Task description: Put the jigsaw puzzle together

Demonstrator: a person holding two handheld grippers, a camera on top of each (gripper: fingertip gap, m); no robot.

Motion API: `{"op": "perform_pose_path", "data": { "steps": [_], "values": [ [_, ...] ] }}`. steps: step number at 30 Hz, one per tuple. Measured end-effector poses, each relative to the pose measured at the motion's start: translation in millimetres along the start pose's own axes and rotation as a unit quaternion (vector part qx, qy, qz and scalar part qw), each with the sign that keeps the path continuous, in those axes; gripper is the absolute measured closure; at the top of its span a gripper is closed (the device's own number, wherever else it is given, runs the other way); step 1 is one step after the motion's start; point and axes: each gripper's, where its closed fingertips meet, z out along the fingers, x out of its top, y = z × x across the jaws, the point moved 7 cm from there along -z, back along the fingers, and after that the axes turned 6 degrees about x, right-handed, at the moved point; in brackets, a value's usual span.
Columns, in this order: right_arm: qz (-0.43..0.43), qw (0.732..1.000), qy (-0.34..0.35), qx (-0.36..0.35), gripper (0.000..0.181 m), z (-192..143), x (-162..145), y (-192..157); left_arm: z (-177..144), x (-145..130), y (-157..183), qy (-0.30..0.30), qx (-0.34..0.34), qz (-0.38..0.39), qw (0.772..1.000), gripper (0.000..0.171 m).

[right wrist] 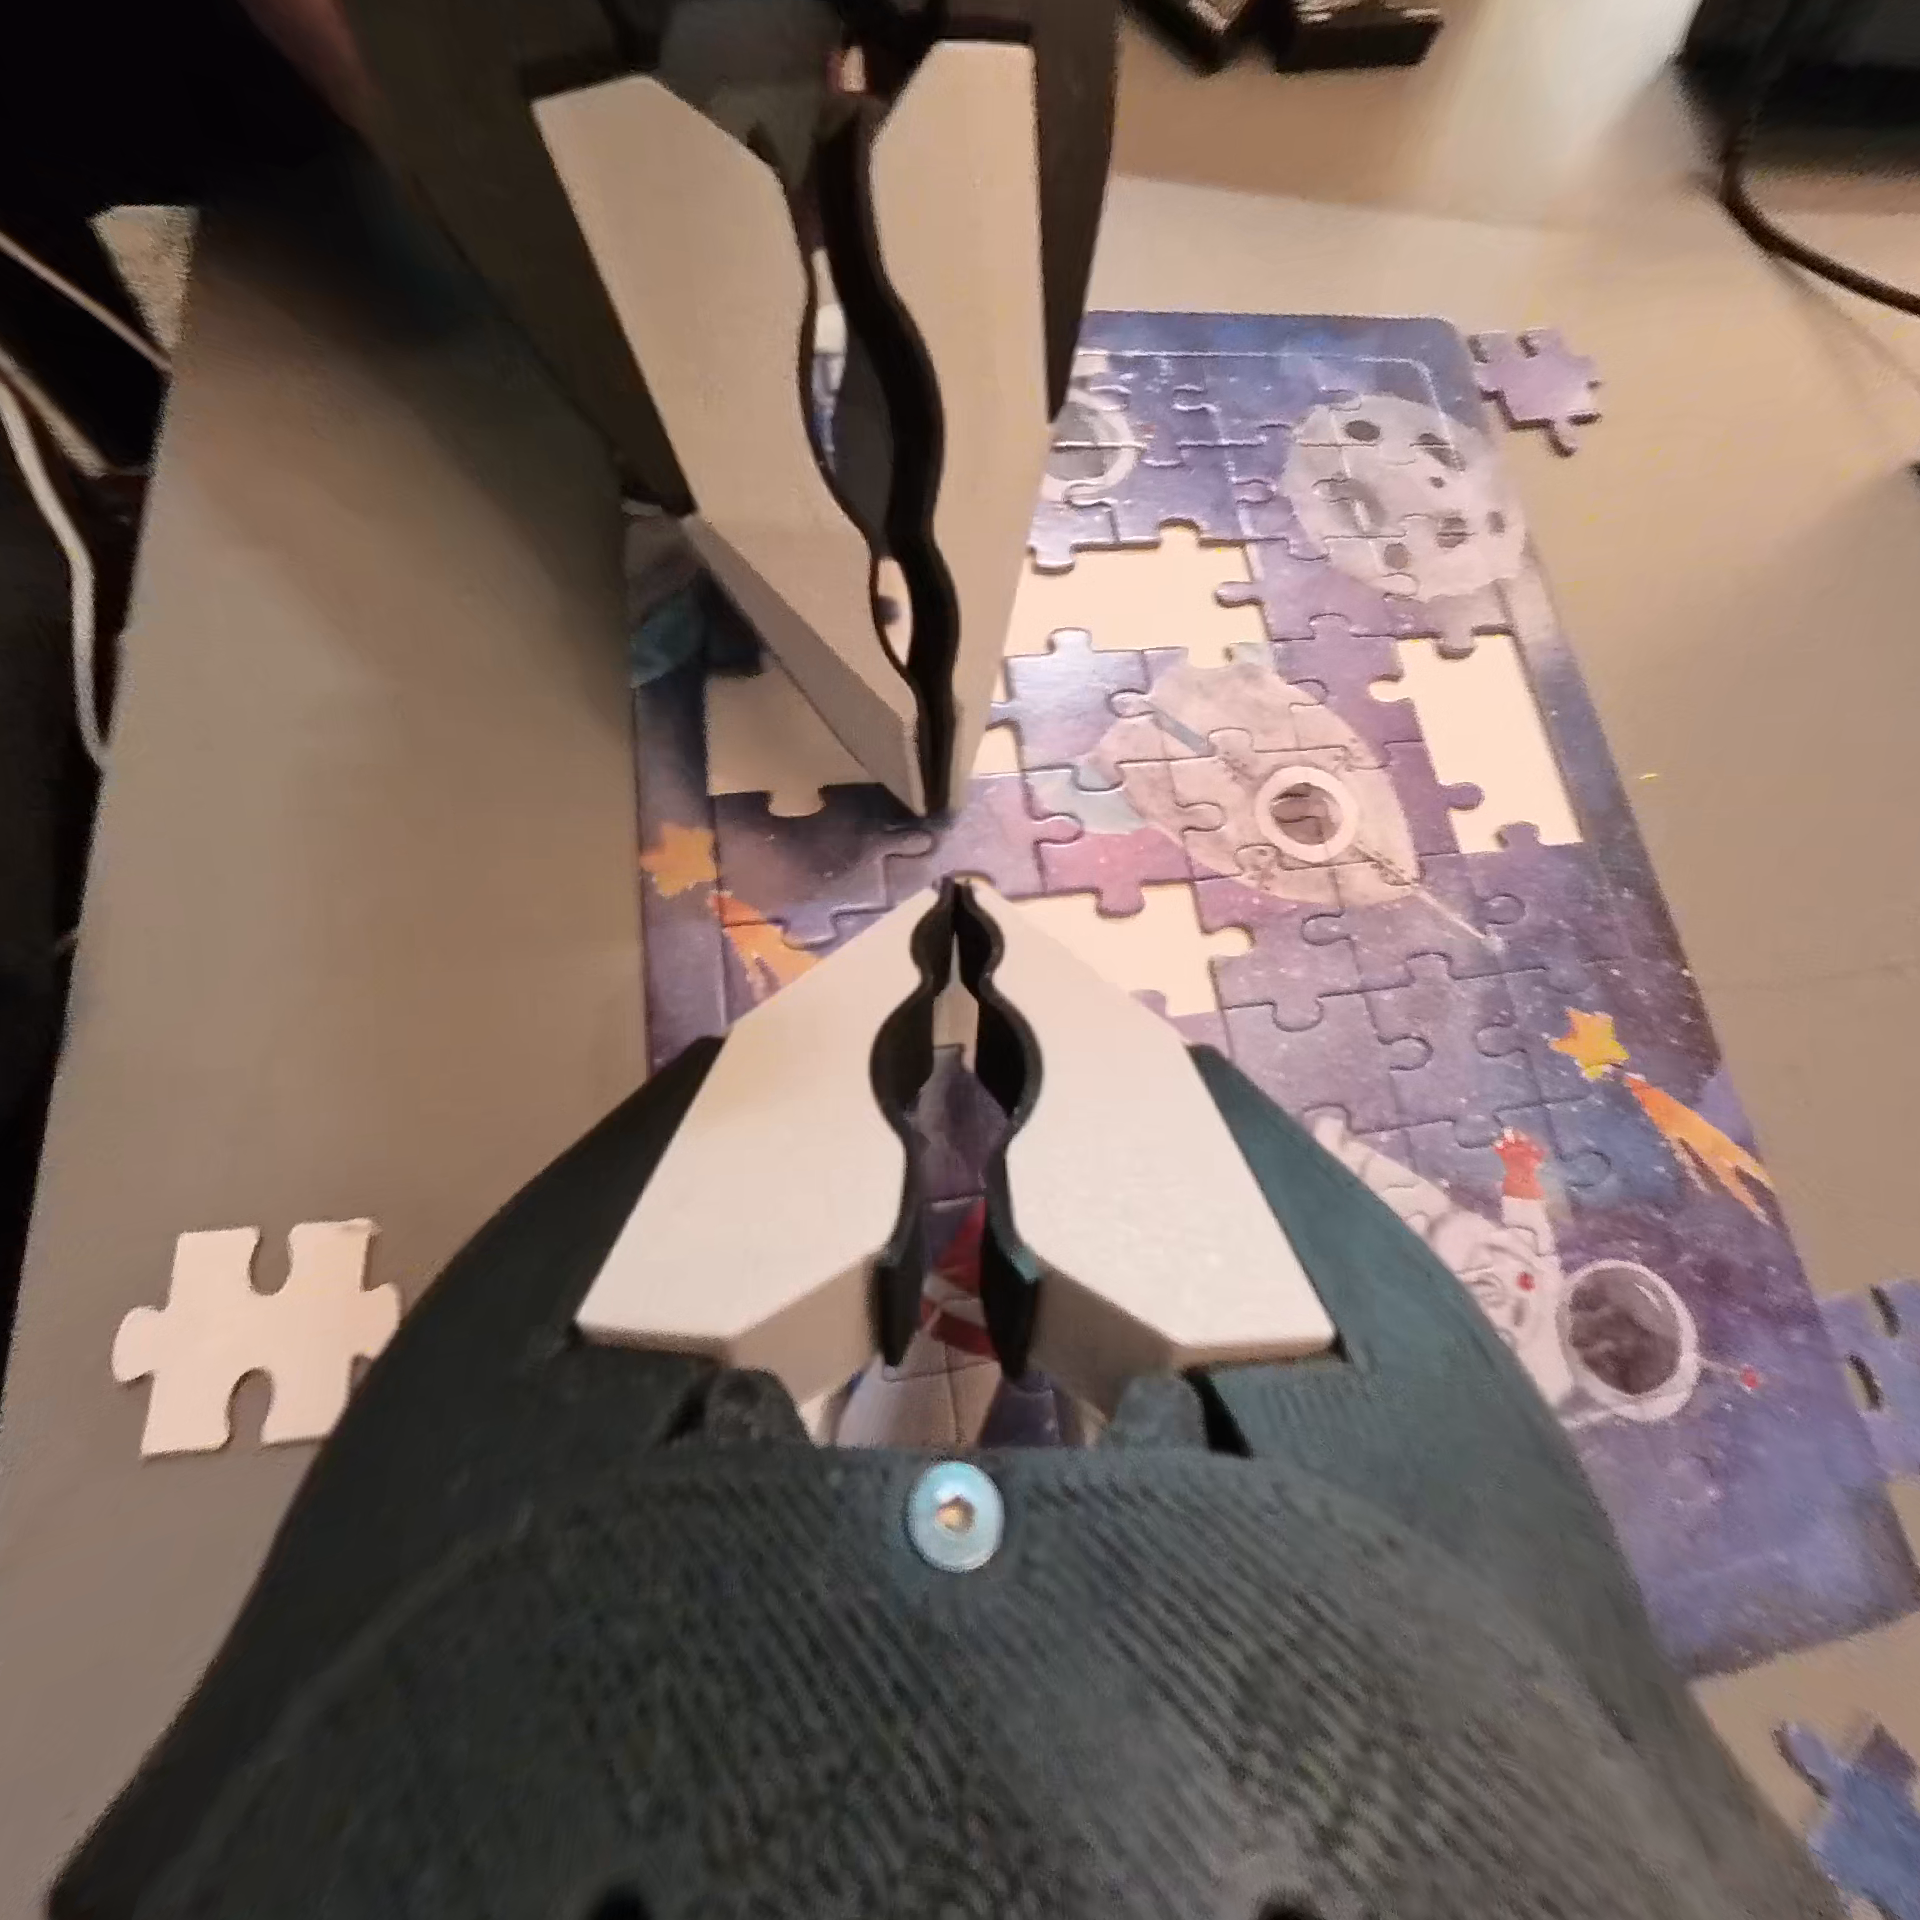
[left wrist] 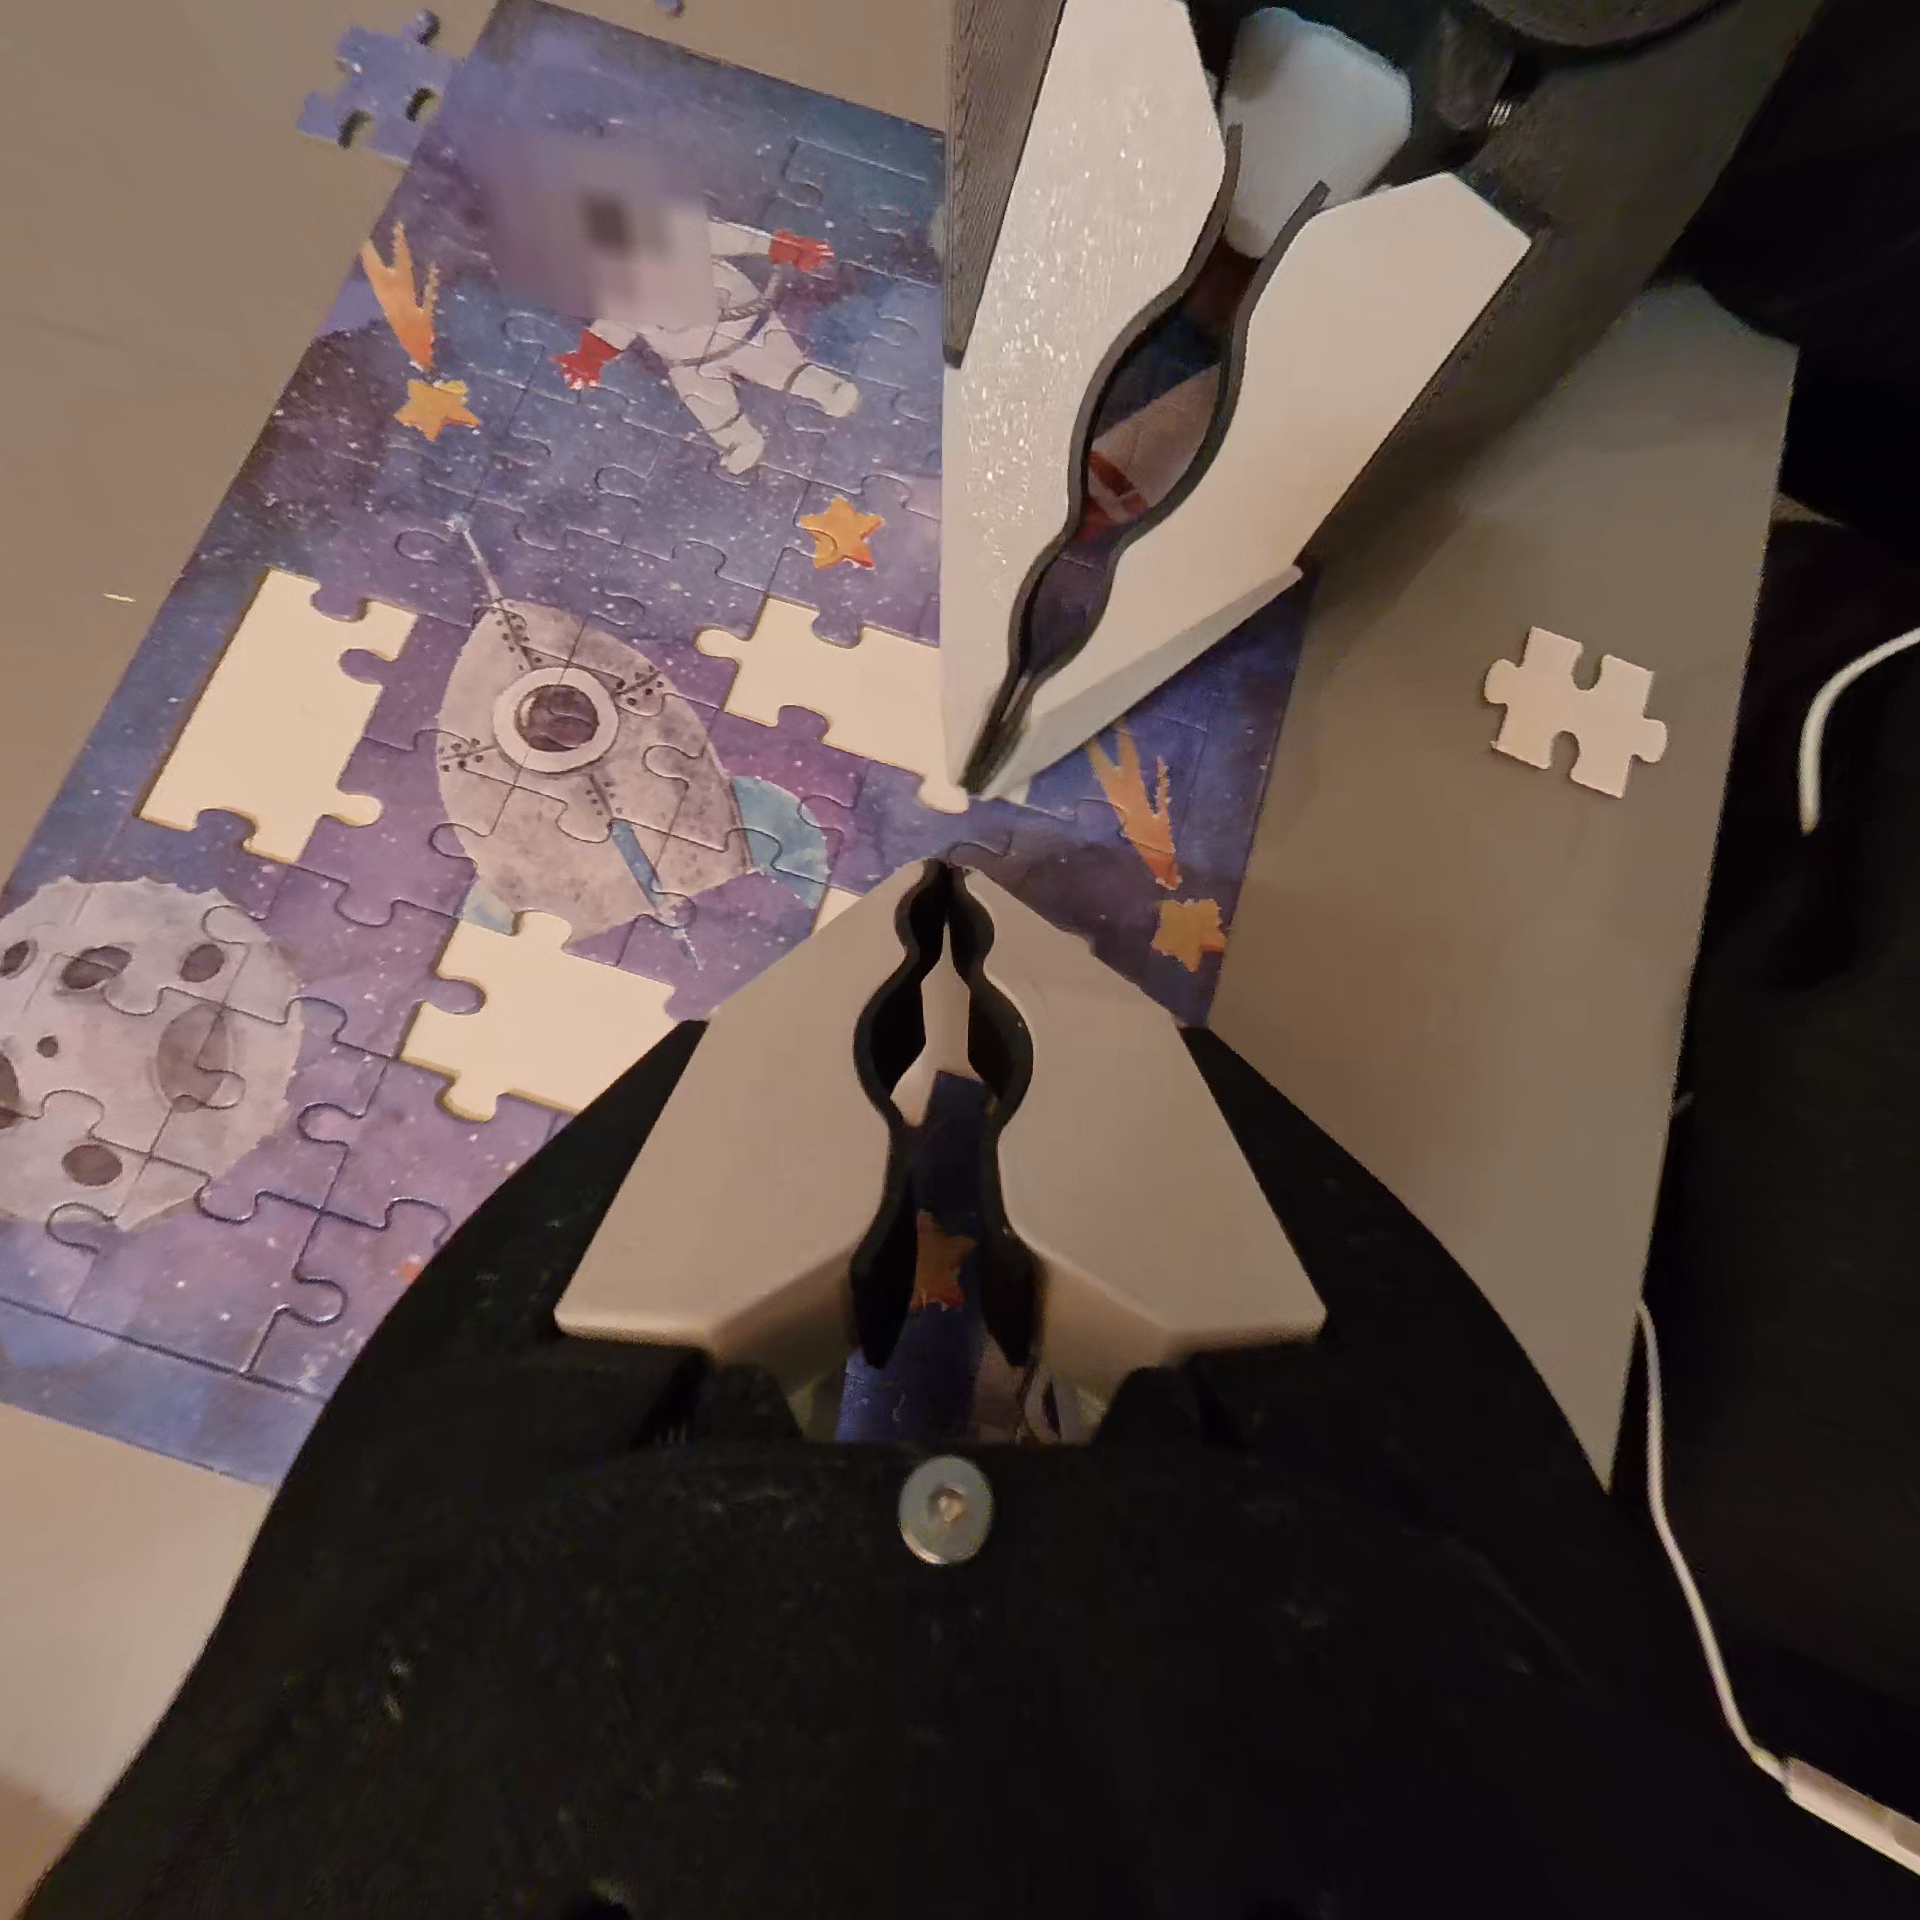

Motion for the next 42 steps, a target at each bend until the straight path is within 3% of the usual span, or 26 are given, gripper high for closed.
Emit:
{"op": "perform_pose_path", "data": {
  "steps": [5, 9, 17, 20, 28, 35, 42],
  "values": [
    [0.001, 1.000, -0.006, -0.022, 0.181, 3.1, 1.0, 4.8, 2.0, 0.0, -6.5, 0.006, 0.030, -0.013, 0.999, 0.171],
    [0.000, 0.991, -0.017, -0.135, 0.181, -9.4, -3.1, 25.7, 0.7, -0.2, -18.6, 0.026, 0.098, -0.008, 0.995, 0.171],
    [0.042, 0.971, 0.082, -0.222, 0.181, -61.4, -13.1, 50.0, -44.0, 7.1, -52.1, 0.196, 0.152, -0.068, 0.966, 0.171],
    [0.074, 0.956, 0.137, -0.247, 0.181, -82.4, -14.4, 56.7, -58.6, 2.9, -62.2, 0.234, 0.155, -0.081, 0.956, 0.171],
    [0.140, 0.921, 0.243, -0.269, 0.181, -119.5, -26.7, 61.1, -81.3, -20.5, -87.7, 0.230, 0.246, -0.073, 0.939, 0.171],
    [0.155, 0.911, 0.271, -0.270, 0.181, -128.9, -35.1, 53.9, -78.4, -20.2, -87.1, 0.238, 0.213, -0.092, 0.943, 0.171],
    [0.149, 0.913, 0.247, -0.290, 0.181, -132.1, -40.6, 56.6, -73.0, -19.3, -84.4, 0.224, 0.207, -0.082, 0.949, 0.171]
  ]
}}
